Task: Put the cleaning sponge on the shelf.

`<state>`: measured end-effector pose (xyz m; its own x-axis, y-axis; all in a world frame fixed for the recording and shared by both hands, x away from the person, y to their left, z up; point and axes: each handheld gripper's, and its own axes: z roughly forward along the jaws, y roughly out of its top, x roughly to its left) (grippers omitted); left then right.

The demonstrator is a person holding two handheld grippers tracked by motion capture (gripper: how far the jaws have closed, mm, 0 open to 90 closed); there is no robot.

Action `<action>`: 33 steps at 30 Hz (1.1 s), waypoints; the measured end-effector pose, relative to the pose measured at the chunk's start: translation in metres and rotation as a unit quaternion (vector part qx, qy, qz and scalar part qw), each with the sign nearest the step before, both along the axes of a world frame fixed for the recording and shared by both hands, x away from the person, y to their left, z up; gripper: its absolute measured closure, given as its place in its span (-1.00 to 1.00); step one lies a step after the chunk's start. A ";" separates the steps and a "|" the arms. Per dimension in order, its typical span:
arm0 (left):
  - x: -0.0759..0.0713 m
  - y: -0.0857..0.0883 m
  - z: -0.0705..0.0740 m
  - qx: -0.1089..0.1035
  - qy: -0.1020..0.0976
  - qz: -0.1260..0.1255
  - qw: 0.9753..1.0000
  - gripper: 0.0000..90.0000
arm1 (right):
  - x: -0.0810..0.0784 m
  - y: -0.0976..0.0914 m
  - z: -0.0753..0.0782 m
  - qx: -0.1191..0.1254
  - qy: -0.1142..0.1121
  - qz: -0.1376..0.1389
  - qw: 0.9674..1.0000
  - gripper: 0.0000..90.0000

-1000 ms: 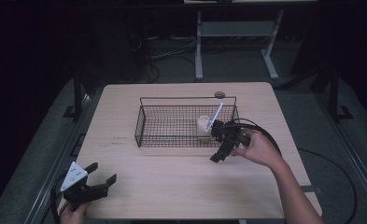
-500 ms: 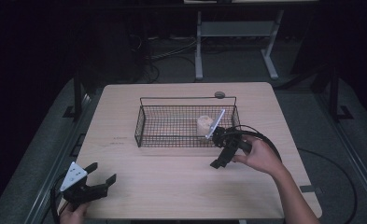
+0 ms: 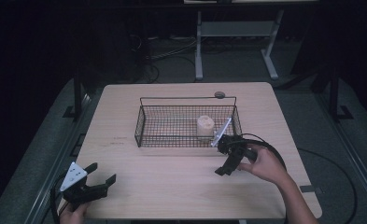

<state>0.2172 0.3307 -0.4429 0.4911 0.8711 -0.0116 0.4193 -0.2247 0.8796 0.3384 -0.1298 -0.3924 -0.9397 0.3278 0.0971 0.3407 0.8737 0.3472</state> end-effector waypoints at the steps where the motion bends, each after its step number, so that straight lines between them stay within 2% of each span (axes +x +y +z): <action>1: 0.000 0.000 0.000 0.000 0.000 0.000 1.000 -0.69 | -0.002 -0.002 -0.002 0.003 0.002 -0.001 1.000 -0.66; 11: 0.000 0.000 0.000 0.000 0.001 0.000 1.000 -0.69 | -0.015 -0.014 -0.009 0.009 -0.004 -0.009 1.000 -0.66; 16: 0.000 -0.001 0.000 0.002 0.003 -0.002 1.000 -0.69 | -0.021 -0.021 -0.012 0.012 -0.014 -0.013 1.000 -0.66; 20: 0.000 0.000 -0.001 0.002 0.003 -0.002 1.000 -0.69 | -0.024 -0.026 -0.016 0.016 -0.011 -0.018 1.000 -0.66; 33: 0.000 0.000 -0.001 0.004 0.003 -0.003 1.000 -0.69 | -0.041 -0.044 -0.028 0.030 -0.020 -0.032 0.999 -0.66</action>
